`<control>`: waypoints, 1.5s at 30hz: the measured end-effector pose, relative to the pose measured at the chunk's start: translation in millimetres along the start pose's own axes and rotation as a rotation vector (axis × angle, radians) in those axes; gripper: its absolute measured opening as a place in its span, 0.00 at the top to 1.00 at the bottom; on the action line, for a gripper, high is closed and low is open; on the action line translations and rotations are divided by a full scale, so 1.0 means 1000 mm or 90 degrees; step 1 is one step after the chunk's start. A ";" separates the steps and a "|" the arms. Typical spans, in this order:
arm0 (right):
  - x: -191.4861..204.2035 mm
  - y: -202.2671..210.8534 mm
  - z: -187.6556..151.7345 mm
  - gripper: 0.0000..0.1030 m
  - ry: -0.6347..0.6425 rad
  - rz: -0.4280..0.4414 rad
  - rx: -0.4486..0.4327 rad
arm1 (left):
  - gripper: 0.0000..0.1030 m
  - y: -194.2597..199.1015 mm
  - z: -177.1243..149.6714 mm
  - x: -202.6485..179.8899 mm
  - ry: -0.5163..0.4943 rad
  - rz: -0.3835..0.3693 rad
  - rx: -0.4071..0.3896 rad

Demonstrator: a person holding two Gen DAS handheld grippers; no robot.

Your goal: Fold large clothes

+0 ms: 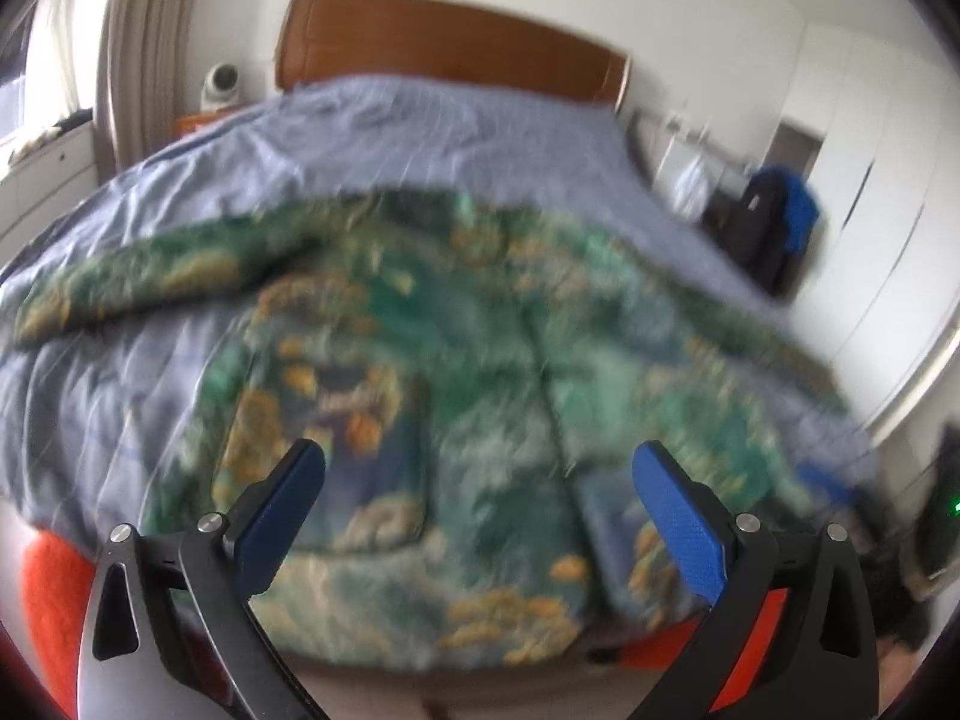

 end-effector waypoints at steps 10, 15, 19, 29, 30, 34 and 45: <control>0.005 0.013 -0.011 0.12 0.020 -0.042 0.000 | 0.00 -0.005 -0.021 -0.003 -0.103 0.080 0.021; 0.014 0.015 -0.009 0.03 0.041 -0.054 -0.018 | 0.00 0.005 -0.018 -0.005 -0.105 0.042 -0.004; 0.019 0.014 -0.009 0.03 0.056 -0.058 -0.021 | 0.00 0.010 -0.013 -0.006 -0.144 0.096 -0.032; 0.024 0.011 -0.014 0.03 0.068 -0.062 -0.016 | 0.00 0.005 -0.022 -0.018 -0.214 0.116 -0.006; 0.025 0.010 -0.015 0.03 0.068 -0.061 -0.014 | 0.00 0.004 -0.023 -0.019 -0.217 0.113 -0.001; 0.028 0.008 -0.017 0.03 0.072 -0.058 -0.008 | 0.00 0.004 -0.025 -0.019 -0.213 0.103 0.005; 0.029 0.006 -0.019 0.03 0.074 -0.055 -0.004 | 0.00 0.003 -0.024 -0.016 -0.191 0.091 0.017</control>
Point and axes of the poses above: each gripper's, at about its wrist camera, not at the fingertips, and y roughly against the way its jaws point, x to its left, z to its top, the point moved 6 cm from there along -y, roughly the way its jaws point, and after that the axes turned 3 degrees about -z, right-handed, at the moved point
